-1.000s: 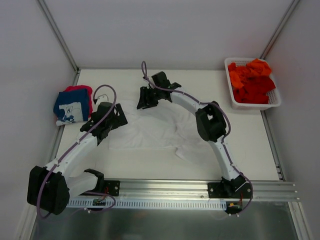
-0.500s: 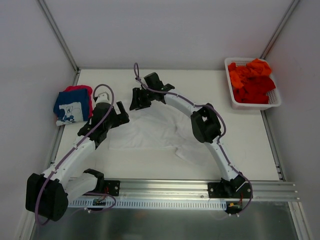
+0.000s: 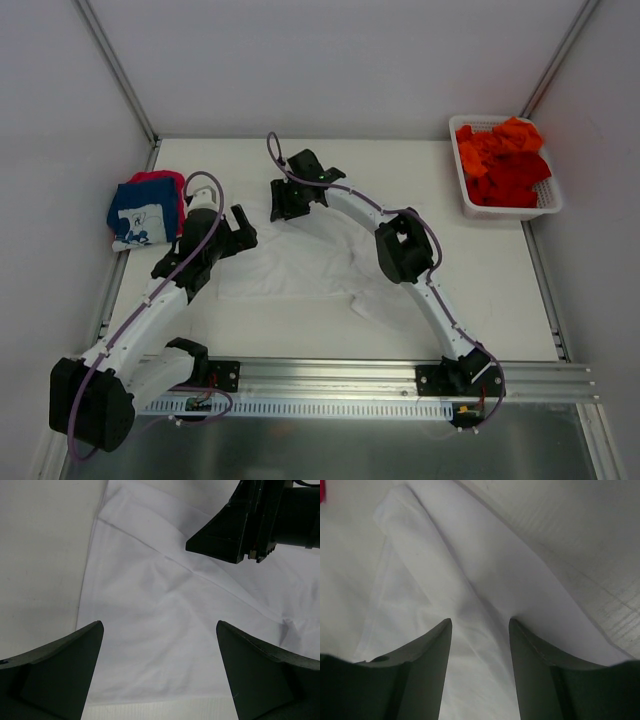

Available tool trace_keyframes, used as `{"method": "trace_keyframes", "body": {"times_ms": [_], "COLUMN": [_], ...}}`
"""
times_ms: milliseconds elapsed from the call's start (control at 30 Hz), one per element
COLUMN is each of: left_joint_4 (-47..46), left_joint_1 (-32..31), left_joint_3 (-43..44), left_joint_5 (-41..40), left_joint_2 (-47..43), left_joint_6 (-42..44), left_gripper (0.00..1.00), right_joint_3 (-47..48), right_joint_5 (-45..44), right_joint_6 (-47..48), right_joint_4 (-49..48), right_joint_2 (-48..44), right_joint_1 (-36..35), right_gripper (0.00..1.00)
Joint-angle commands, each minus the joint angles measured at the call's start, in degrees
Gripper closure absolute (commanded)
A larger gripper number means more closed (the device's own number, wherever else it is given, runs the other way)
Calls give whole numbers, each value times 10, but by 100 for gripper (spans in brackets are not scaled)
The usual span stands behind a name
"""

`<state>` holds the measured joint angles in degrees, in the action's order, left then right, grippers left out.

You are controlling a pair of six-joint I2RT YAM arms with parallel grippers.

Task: Fold and stack the t-shirts
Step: Fold the tshirt

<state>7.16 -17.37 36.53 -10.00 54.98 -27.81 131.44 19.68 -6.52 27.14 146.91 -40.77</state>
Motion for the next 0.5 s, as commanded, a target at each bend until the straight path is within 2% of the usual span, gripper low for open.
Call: {"method": "trace_keyframes", "body": {"times_ms": [0, 467], "left_joint_4": [-16, -17], "left_joint_1": [6, 6], "left_joint_3": [-3, 4], "left_joint_5": [20, 28], "left_joint_2": [-14, 18], "left_joint_6": [0, -6], "left_gripper": [2, 3], "right_joint_3": [23, -17], "right_joint_5": [-21, -1], "right_joint_6": [23, 32], "right_joint_4": [29, 29], "right_joint_2": [7, -15], "right_joint_1": [1, 0], "right_gripper": [47, 48]}}
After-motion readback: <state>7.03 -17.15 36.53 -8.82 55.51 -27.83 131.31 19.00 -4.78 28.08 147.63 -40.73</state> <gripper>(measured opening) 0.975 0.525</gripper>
